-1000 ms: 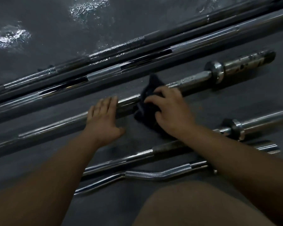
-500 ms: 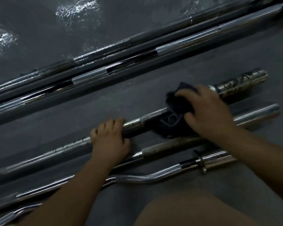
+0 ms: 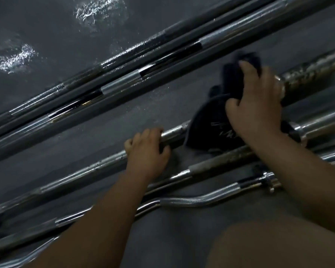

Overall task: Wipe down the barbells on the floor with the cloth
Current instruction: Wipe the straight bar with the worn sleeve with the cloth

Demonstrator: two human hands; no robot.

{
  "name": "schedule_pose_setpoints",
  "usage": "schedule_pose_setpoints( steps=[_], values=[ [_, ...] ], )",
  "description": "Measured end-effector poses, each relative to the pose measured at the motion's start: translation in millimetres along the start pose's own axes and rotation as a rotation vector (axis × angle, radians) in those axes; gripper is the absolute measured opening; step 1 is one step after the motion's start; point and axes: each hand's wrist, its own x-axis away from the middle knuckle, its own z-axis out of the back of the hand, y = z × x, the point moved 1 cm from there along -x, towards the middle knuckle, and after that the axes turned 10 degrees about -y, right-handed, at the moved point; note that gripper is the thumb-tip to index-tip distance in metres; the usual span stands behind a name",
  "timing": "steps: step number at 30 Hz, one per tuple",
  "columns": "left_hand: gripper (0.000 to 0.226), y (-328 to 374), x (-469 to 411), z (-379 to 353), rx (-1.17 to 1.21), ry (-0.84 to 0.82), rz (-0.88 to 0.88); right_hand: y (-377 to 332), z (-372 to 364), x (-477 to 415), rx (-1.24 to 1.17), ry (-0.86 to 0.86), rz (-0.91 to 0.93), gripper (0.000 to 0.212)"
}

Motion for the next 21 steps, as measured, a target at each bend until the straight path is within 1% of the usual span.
schedule_pose_setpoints(
  steps=[1,2,3,4,5,6,7,8,10,11,12,14,15,16,17,18,19,20,21],
  values=[
    [0.043,1.2,0.3,-1.3,-0.016,0.006,-0.005,0.0,-8.8,4.9,0.057,0.011,-0.033,0.062],
    [0.042,3.4,-0.9,-1.2,-0.017,0.016,-0.007,-5.2,-21.1,13.8,0.085,0.001,0.026,0.057],
    [0.039,5.2,-2.8,1.1,-0.015,0.025,-0.004,-14.4,-33.0,24.6,0.085,-0.045,0.132,0.054],
    [0.036,5.7,-4.3,3.9,-0.007,0.028,0.009,-24.0,-40.2,33.2,0.065,-0.134,0.246,0.052],
    [0.032,5.2,-5.4,6.0,-0.004,0.031,0.021,-29.0,-40.0,36.1,0.048,-0.248,0.334,0.052],
    [0.028,4.3,-6.8,6.7,-0.014,0.043,0.023,-29.6,-31.8,30.3,0.015,-0.317,0.387,0.055],
    [0.026,4.3,-7.3,7.1,-0.038,0.067,0.015,-24.6,-22.0,19.7,-0.015,-0.333,0.394,0.061],
    [0.028,5.7,-7.7,7.3,-0.063,0.086,0.011,-14.7,-13.6,9.1,-0.032,-0.29,0.361,0.068],
    [0.037,8.5,-14.8,9.9,-0.083,0.083,0.041,8.8,-4.0,-5.2,-0.053,-0.093,0.208,0.081],
    [0.043,7.7,-21.8,13.2,-0.095,0.049,0.07,13.2,-7.6,-4.3,-0.054,-0.017,0.132,0.082],
    [0.049,5.2,-29.7,18.1,-0.105,-0.007,0.092,10.6,-18.7,0.5,-0.031,0.029,0.111,0.079],
    [0.053,-0.1,-43.3,30.4,-0.066,-0.134,0.078,-10.0,-49.1,14.7,0.018,0.018,0.21,0.069],
    [0.05,-2.4,-47.7,34.6,-0.015,-0.145,0.047,-22.1,-57.9,18.0,0.006,-0.042,0.279,0.066],
    [0.044,-3.3,-49.3,36.1,0.022,-0.108,0.018,-30.4,-58.6,14.9,-0.012,-0.12,0.349,0.065],
    [0.038,-2.0,-47.7,34.9,0.025,-0.037,-0.019,-34.2,-51.3,7.3,-0.029,-0.173,0.419,0.065],
    [0.03,1.3,-45.1,29.8,-0.014,0.047,-0.072,-32.2,-40.7,-2.1,-0.047,-0.184,0.462,0.067],
    [0.025,5.6,-41.4,22.5,-0.08,0.101,-0.11,-25.1,-30.1,-11.8,-0.055,-0.167,0.449,0.068],
    [0.026,9.9,-37.6,15.3,-0.134,0.137,-0.114,-13.0,-20.3,-20.2,-0.045,-0.107,0.377,0.07],
    [0.032,13.1,-35.6,10.5,-0.164,0.157,-0.091,0.5,-12.9,-25.4,-0.034,-0.028,0.272,0.071]
  ],
)
